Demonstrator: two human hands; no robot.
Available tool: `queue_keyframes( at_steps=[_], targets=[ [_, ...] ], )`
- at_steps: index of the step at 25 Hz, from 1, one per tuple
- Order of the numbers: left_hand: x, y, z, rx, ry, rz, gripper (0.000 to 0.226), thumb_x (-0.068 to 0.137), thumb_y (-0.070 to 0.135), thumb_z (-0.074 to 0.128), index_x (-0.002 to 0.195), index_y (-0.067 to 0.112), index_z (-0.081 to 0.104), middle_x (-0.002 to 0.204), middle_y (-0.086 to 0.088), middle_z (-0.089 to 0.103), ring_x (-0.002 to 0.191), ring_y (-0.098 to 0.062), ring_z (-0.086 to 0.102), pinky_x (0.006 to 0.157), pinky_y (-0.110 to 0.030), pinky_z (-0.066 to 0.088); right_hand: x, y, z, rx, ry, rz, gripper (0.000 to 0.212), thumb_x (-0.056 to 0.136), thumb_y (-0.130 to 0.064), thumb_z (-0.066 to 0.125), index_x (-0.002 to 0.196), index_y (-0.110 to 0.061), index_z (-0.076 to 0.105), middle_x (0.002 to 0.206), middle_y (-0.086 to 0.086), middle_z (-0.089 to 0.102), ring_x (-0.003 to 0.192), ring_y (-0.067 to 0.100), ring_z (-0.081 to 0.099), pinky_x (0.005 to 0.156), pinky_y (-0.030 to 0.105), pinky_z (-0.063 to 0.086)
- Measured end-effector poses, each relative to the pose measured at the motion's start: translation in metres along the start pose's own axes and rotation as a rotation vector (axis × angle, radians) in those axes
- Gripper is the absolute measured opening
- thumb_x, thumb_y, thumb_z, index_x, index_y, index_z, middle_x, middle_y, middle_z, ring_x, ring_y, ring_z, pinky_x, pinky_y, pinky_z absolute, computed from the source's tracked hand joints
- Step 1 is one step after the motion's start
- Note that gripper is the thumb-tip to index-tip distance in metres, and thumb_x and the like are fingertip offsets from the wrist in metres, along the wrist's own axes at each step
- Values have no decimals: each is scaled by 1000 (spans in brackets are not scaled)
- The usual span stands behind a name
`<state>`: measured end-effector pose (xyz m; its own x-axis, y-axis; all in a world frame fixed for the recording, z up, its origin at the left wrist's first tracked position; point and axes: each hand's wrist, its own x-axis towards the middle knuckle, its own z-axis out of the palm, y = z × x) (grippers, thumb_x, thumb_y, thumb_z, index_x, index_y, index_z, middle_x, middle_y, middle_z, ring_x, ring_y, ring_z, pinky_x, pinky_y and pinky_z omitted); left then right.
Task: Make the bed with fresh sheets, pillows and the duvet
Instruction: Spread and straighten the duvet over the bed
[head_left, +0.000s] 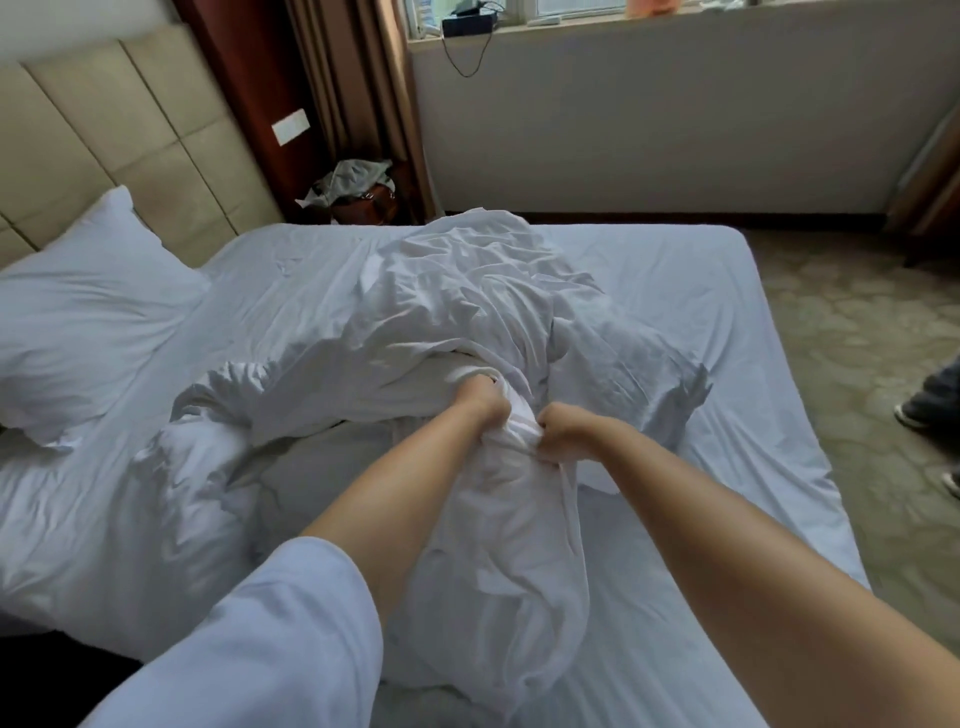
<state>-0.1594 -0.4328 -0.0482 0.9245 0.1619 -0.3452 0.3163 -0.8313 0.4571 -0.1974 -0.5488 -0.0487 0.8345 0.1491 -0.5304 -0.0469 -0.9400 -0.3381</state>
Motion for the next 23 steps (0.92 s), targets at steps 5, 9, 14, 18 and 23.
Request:
queue_keyframes(
  at_steps=[5, 9, 14, 18, 23],
  targets=[
    [3, -48, -9, 473, -202, -33, 43, 93, 23, 53, 129, -1, 53, 123, -16, 60, 117, -29, 57, 96, -32, 45, 23, 15, 19, 5, -79, 30, 31, 91, -29, 58, 113, -7, 60, 102, 10, 63, 82, 24, 58, 68, 25, 42],
    [27, -72, -34, 368, 113, -88, 48, 97, 45, 44, 126, 8, 56, 130, -11, 55, 120, -29, 53, 90, -36, 44, 51, -1, 19, -38, 76, 48, 47, 93, -23, 51, 137, -11, 41, 138, 12, 44, 124, 31, 46, 97, 36, 40],
    [88, -75, -60, 656, 364, 306, 48, 88, 13, 53, 134, 20, 43, 141, -7, 35, 131, -27, 32, 106, -45, 30, 86, -30, 11, -98, 221, 78, 64, 91, -35, 57, 145, -23, 24, 148, 12, 25, 129, 33, 35, 101, 45, 37],
    [137, -65, -63, 967, 217, 453, 59, 95, 10, 45, 148, 25, 22, 153, -8, 16, 143, -31, 11, 109, -66, 0, 123, -46, 1, -61, 236, 113, 71, 89, -42, 59, 146, -24, 20, 148, 12, 23, 131, 33, 35, 102, 46, 36],
    [187, -64, -78, 972, 167, 659, 41, 95, 6, 41, 134, 16, 46, 132, -13, 48, 117, -33, 53, 95, -47, 42, 164, -60, -10, -37, 286, 161, 85, 81, -49, 66, 146, -24, 17, 144, 13, 27, 130, 33, 36, 103, 44, 36]
  ],
)
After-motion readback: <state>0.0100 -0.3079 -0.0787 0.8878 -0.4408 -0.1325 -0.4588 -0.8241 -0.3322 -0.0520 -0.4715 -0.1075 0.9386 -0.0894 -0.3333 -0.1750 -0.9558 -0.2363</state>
